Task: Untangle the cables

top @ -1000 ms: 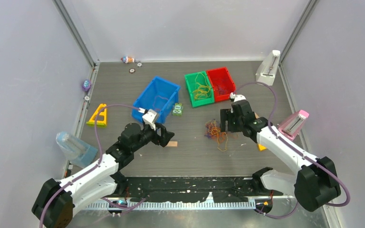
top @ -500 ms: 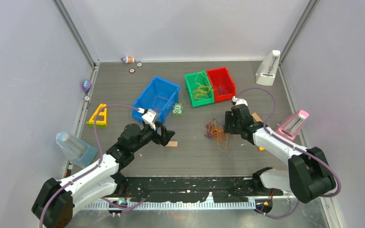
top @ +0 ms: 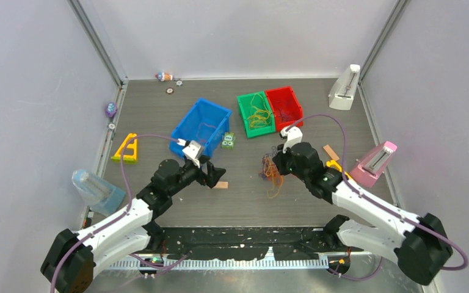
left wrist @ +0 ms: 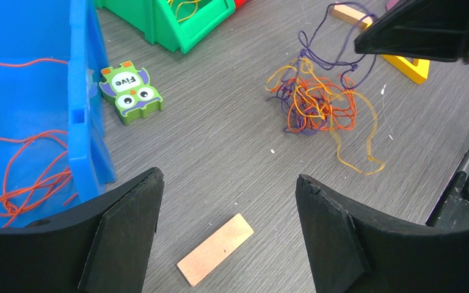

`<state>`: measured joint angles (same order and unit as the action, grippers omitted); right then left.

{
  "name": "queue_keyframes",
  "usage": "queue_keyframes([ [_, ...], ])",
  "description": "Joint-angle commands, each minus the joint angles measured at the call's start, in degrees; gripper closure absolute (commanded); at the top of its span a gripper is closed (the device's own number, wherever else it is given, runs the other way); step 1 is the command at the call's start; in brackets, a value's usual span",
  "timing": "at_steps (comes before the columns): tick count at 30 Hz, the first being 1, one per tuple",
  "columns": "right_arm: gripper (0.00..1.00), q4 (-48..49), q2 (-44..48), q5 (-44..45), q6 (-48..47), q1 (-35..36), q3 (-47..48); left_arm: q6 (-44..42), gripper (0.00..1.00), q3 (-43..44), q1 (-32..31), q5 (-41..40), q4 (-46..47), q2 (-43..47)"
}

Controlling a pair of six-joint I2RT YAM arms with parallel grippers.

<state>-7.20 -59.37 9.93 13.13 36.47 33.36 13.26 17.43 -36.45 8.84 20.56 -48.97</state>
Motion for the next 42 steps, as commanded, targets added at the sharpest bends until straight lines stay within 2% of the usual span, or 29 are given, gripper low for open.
queue_keyframes([
  [1, 0.95, 7.50, 8.30, -4.68, -5.12, 4.73, -2.04, -0.34, 0.19, -0.82, -0.33, 2.29, 5.28, 1.40],
  [6, 0.94, 11.86, 13.70, -19.31, -6.99, 6.31, -3.93, -0.34, 0.18, -1.71, -0.30, 4.74, 7.40, 1.68],
  [15, 0.95, 19.95, 10.17, -30.68, -5.33, 6.32, -7.36, 0.43, 0.21, -0.01, -0.30, 14.05, 10.73, -3.12],
  [27, 0.95, 24.32, 6.62, -38.62, -3.03, 6.30, -6.59, 1.42, 0.24, 3.05, -2.25, 23.54, 13.89, -10.19],
  [36, 0.95, 26.06, 3.40, -43.24, -1.34, 7.70, -3.88, -0.01, 0.22, 3.34, -5.13, 24.25, 17.07, -12.40],
  [42, 0.95, 30.63, 1.78, -45.73, 1.81, 8.58, -2.07, -0.87, 0.23, 4.70, -7.12, 25.39, 17.09, -14.94],
])
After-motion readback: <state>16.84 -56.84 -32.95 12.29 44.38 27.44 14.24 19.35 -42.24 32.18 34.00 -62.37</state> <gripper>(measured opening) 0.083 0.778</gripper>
